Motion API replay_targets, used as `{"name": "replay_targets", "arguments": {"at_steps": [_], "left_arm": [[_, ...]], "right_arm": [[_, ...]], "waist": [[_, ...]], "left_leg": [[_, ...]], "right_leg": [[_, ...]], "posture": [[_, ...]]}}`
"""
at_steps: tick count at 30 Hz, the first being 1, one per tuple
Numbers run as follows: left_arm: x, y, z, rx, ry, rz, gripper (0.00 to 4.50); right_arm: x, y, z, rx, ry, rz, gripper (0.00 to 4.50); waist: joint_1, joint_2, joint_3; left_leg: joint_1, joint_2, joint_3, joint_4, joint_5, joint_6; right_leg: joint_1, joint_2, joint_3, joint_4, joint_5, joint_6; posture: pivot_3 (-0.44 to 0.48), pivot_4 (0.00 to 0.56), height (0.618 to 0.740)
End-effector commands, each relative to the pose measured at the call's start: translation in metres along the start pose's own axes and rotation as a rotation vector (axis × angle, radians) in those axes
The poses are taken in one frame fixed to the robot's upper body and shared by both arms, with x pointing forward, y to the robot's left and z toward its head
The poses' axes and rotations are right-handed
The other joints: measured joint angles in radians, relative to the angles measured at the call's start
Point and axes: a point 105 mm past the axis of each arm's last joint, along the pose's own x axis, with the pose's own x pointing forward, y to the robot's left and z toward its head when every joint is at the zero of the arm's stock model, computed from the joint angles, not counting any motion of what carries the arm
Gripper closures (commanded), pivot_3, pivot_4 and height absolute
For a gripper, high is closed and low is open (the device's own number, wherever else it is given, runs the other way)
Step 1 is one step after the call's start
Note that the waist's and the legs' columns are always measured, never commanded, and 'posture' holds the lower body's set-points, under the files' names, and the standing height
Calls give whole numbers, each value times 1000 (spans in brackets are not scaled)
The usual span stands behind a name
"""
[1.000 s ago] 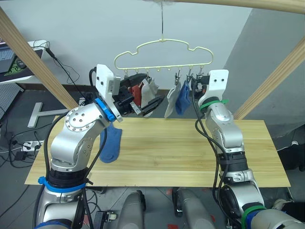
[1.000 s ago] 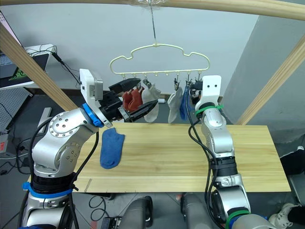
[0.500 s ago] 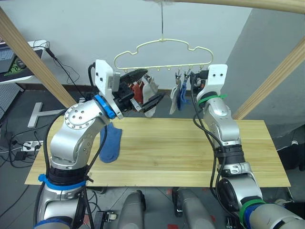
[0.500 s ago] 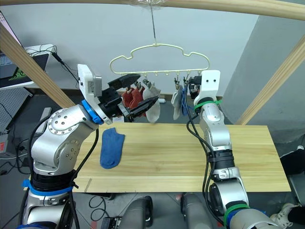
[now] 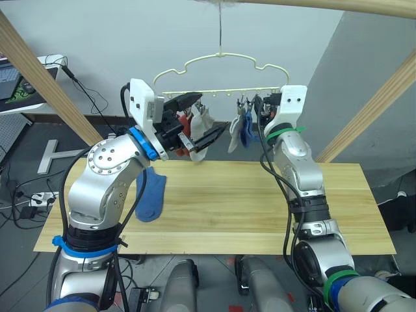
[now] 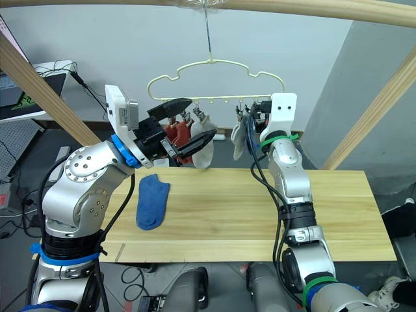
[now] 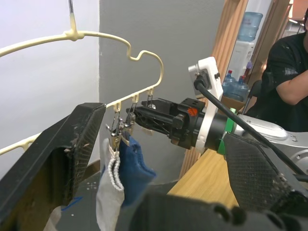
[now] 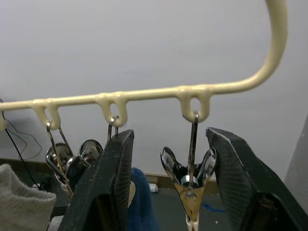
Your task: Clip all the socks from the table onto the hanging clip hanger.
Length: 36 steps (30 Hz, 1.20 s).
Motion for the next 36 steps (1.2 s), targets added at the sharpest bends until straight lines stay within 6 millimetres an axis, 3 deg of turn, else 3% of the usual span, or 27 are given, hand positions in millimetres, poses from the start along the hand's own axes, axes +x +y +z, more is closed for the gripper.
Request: {"name": "replay_targets", "arguments": {"at_steps": [1,13,16,19,22,29,32,36], "left_arm": [[3,-7,16,38,-53,-30,0],[2,-8,16,38,-56,-32,0],[2,-9,17,37,-57,-32,0],[3,-9,17,35,-58,-31,0],[3,-10,17,34,-60,-32,0],[1,-12,8,26,-40,-23,0],[-12,-7,-25,-4,74,57,0],[-47,5,-88,-61,282,228,0]], "right_arm": [[3,3,18,20,-68,13,2016],[5,3,16,27,-58,18,2016],[5,2,16,26,-61,18,2618],[6,1,16,19,-61,17,3663],[6,-1,17,11,-64,16,4404],[0,-10,18,-61,-68,41,4458],[-5,-15,18,-143,-48,83,4458],[-11,-19,19,-184,0,152,4458]], "waist": [[0,0,0],[0,0,0],[0,0,0],[0,0,0],[0,0,0],[0,0,0],[-1,0,0],[-2,1,1]], "left_leg": [[0,0,0,0,0,0],[0,0,0,0,0,0],[0,0,0,0,0,0],[0,0,0,0,0,0],[0,0,0,0,0,0],[0,0,0,0,0,0],[0,0,1,-1,0,0],[1,1,1,-2,0,0]], "right_leg": [[0,0,0,0,0,0],[0,0,0,0,0,0],[0,0,0,0,0,0],[0,0,0,0,0,0],[0,0,0,0,0,0],[0,0,0,-1,0,0],[0,0,1,-1,0,0],[0,0,1,-1,0,-1]], "posture": [[51,282,740],[55,279,740],[54,278,740],[54,278,740],[50,282,740],[39,290,740],[33,295,740],[23,299,740]]}}
